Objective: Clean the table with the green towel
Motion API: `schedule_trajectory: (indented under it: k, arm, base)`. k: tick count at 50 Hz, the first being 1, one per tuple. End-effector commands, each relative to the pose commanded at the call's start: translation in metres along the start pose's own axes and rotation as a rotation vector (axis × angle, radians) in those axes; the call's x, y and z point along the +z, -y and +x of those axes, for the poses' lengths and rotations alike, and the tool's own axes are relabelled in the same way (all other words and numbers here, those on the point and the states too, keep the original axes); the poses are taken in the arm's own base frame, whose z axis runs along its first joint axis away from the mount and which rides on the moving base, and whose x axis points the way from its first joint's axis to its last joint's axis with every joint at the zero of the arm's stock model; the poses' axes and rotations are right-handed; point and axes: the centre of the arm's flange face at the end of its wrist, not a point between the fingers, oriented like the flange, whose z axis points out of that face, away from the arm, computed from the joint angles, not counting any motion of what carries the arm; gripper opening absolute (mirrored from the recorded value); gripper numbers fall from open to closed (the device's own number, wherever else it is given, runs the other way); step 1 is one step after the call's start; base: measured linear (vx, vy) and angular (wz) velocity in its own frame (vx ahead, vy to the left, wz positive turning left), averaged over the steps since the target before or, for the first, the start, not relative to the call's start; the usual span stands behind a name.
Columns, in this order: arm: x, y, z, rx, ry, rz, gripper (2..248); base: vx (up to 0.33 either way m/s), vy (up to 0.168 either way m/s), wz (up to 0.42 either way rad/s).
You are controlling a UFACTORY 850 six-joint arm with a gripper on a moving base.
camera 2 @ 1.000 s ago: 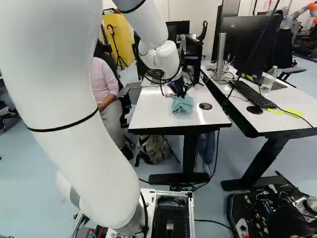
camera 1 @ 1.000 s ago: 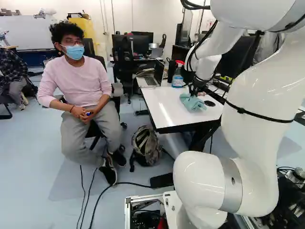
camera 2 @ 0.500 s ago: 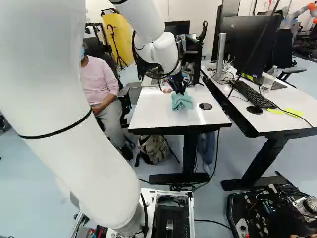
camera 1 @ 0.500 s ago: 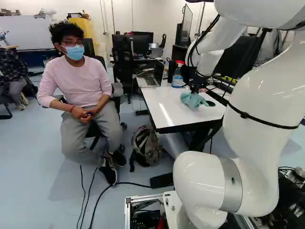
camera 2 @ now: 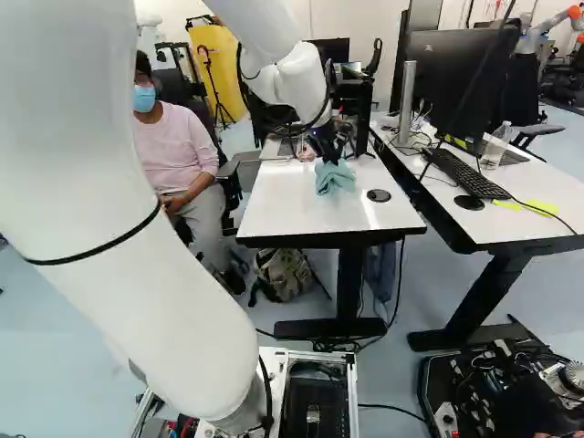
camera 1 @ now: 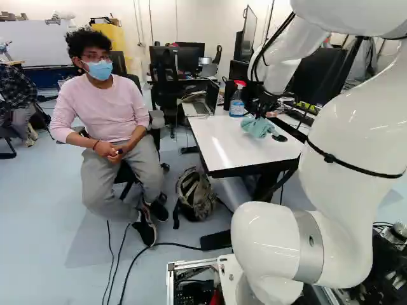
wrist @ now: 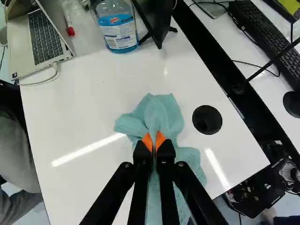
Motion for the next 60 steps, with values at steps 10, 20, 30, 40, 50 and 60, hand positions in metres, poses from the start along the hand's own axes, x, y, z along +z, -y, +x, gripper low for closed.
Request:
schedule_trajectory:
  k: [10, 20, 30, 40, 50, 60]
  arm:
    - [-0.013, 0.0, -0.002, 0.0, 0.032, 0.0, 28]
    - [-0.027, 0.0, -0.004, 0.0, 0.06, 0.0, 28]
    - [-0.04, 0.0, -0.004, -0.003, 0.065, -0.001, 28]
    - [-0.044, 0.0, -0.004, -0.003, 0.06, -0.002, 28]
    - [-0.044, -0.003, -0.003, 0.002, 0.06, -0.005, 28]
    - [-0.042, -0.015, 0.001, 0.023, 0.06, -0.019, 28]
  base:
    - [0.0, 0.0, 0.0]
    - [0.0, 0.0, 0.0]
    - [0.0, 0.0, 0.0]
    - [0.0, 0.0, 0.0]
    - [0.0, 0.0, 0.0]
    - [0.0, 0.0, 0.0]
